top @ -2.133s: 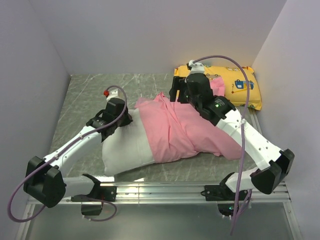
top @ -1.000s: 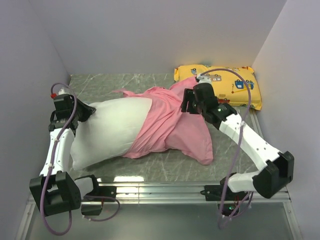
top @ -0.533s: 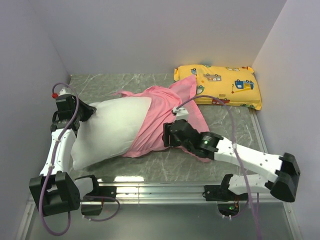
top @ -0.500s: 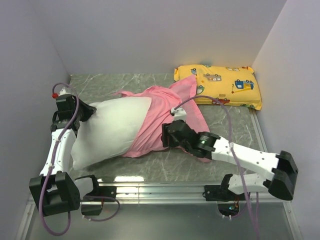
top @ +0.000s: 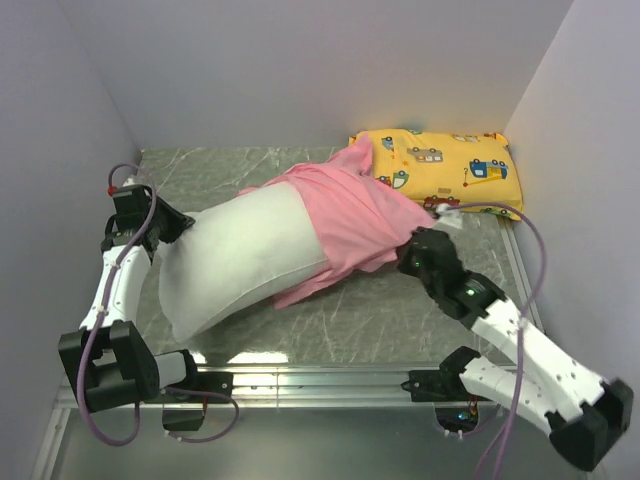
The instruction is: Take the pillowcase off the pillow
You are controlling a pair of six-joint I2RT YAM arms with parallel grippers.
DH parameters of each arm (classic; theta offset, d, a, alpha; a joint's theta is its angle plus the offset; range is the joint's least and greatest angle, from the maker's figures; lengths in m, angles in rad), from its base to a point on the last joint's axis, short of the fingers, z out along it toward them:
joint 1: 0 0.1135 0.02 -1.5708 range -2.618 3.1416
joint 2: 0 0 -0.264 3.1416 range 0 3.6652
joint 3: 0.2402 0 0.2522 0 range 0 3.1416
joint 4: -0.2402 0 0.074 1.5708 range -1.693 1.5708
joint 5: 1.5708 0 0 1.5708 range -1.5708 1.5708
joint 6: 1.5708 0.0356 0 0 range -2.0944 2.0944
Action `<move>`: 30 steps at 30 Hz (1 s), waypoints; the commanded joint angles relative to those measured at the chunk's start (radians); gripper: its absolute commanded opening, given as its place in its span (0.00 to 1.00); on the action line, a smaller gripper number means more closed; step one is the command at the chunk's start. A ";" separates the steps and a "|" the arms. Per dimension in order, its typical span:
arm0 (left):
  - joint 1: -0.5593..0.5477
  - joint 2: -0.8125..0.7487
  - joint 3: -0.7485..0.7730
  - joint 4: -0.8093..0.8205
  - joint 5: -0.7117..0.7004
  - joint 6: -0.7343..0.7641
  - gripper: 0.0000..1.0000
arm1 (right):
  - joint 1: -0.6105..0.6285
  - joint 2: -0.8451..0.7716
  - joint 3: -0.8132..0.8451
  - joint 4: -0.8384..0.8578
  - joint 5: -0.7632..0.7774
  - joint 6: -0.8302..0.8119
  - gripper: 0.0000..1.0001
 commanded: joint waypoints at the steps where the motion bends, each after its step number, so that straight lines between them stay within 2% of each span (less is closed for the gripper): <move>1: 0.067 0.008 0.108 0.072 -0.065 0.014 0.00 | -0.167 -0.145 -0.022 -0.076 0.045 -0.056 0.00; 4: 0.075 0.034 0.141 0.091 -0.030 0.033 0.00 | -0.198 -0.133 0.036 -0.090 -0.036 -0.097 0.00; 6: 0.055 0.080 0.177 0.089 0.065 0.066 0.00 | -0.189 -0.119 0.084 -0.088 -0.149 -0.123 0.00; 7: 0.035 0.095 0.233 0.051 0.068 0.080 0.01 | -0.145 -0.115 0.151 -0.101 -0.148 -0.123 0.00; 9: -0.059 0.112 0.290 0.007 -0.015 0.145 0.20 | -0.079 -0.095 0.240 -0.156 -0.063 -0.135 0.00; 10: -0.098 0.108 0.340 -0.027 -0.057 0.164 0.31 | -0.039 -0.086 0.343 -0.179 -0.037 -0.140 0.00; 11: -0.136 0.101 0.361 -0.038 -0.104 0.200 0.51 | 0.022 -0.072 0.397 -0.217 -0.018 -0.158 0.00; 12: -0.210 0.085 0.378 -0.044 -0.169 0.218 0.58 | 0.051 -0.041 0.453 -0.235 0.000 -0.165 0.00; 14: -0.285 0.063 0.433 -0.072 -0.208 0.261 0.70 | 0.122 0.020 0.622 -0.283 0.001 -0.191 0.00; 16: -0.388 0.051 0.495 -0.101 -0.296 0.287 0.74 | 0.160 0.057 0.758 -0.297 -0.004 -0.204 0.00; 19: -0.528 0.025 0.559 -0.165 -0.329 0.329 0.79 | 0.210 0.138 0.886 -0.309 -0.029 -0.234 0.00; 20: -0.564 0.016 0.566 -0.182 -0.333 0.326 0.92 | 0.213 0.161 0.911 -0.309 -0.027 -0.240 0.00; 24: -0.788 -0.087 0.524 -0.268 -0.422 0.294 0.94 | 0.217 0.270 0.994 -0.329 -0.003 -0.281 0.00; 27: -0.894 -0.162 0.450 -0.305 -0.456 0.266 0.94 | 0.216 0.321 1.008 -0.314 0.016 -0.304 0.00; 30: -0.945 -0.225 0.380 -0.349 -0.458 0.243 0.94 | 0.198 0.384 1.014 -0.302 0.050 -0.326 0.00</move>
